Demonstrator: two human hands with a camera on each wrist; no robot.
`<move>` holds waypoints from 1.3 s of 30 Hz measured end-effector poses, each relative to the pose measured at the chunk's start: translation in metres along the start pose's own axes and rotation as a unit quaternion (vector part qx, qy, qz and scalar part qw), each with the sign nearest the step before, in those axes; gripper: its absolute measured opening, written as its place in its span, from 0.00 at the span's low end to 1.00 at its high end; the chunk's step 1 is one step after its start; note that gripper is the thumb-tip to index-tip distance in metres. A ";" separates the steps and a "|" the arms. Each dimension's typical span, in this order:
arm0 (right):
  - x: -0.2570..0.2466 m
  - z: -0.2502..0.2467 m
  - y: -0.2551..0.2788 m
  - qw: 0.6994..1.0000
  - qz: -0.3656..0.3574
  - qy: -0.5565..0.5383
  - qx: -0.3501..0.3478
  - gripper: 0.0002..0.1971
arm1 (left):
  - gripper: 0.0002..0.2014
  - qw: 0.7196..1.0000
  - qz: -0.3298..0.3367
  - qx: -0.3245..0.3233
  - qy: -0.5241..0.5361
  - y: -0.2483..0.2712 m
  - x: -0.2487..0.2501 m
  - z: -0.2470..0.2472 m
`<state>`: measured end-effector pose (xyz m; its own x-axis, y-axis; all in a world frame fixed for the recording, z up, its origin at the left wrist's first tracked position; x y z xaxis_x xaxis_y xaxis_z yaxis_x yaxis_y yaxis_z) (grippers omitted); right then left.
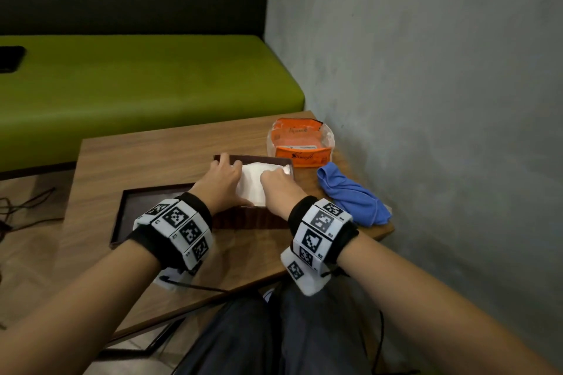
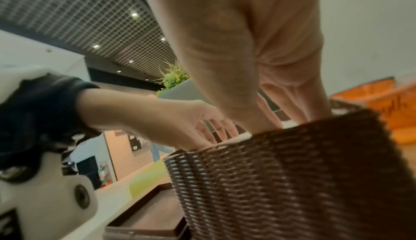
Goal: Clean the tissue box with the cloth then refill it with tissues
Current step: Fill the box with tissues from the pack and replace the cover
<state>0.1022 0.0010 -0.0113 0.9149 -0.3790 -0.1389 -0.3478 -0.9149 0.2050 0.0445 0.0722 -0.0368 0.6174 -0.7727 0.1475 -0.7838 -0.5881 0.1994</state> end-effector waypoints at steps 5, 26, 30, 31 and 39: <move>0.006 -0.001 -0.009 0.997 0.038 -0.068 -0.015 0.17 | 0.40 1.000 -0.001 -0.012 0.004 -0.003 0.001 0.003; 0.006 0.007 0.012 0.990 0.021 -0.119 0.073 0.17 | 0.12 0.966 -0.163 0.053 0.192 0.045 -0.072 0.038; 0.004 0.011 0.012 0.991 0.017 -0.110 0.075 0.15 | 0.29 0.966 -0.159 0.031 0.201 0.055 -0.056 0.062; 0.003 0.012 0.013 0.991 0.014 -0.107 0.076 0.15 | 0.29 0.966 -0.161 0.042 0.195 0.055 -0.056 0.065; 0.008 0.013 0.013 0.990 -0.005 -0.121 0.073 0.14 | 0.13 0.958 -0.193 0.134 0.165 0.054 -0.086 0.025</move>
<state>0.1021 -0.0152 -0.0221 0.8490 -0.3755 -0.3717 -0.3806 -0.9226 0.0628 -0.0530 0.1008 -0.0631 0.8181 -0.3934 0.4195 -0.4539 -0.8896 0.0509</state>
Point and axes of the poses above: each hand's wrist, its own y-axis away from the middle knuckle, its own z-axis out of the palm, x = y × z, the point moved 7 cm from there along -y, towards the middle knuckle, and after that the axes turned 1 degree about x, right-handed, at the moved point
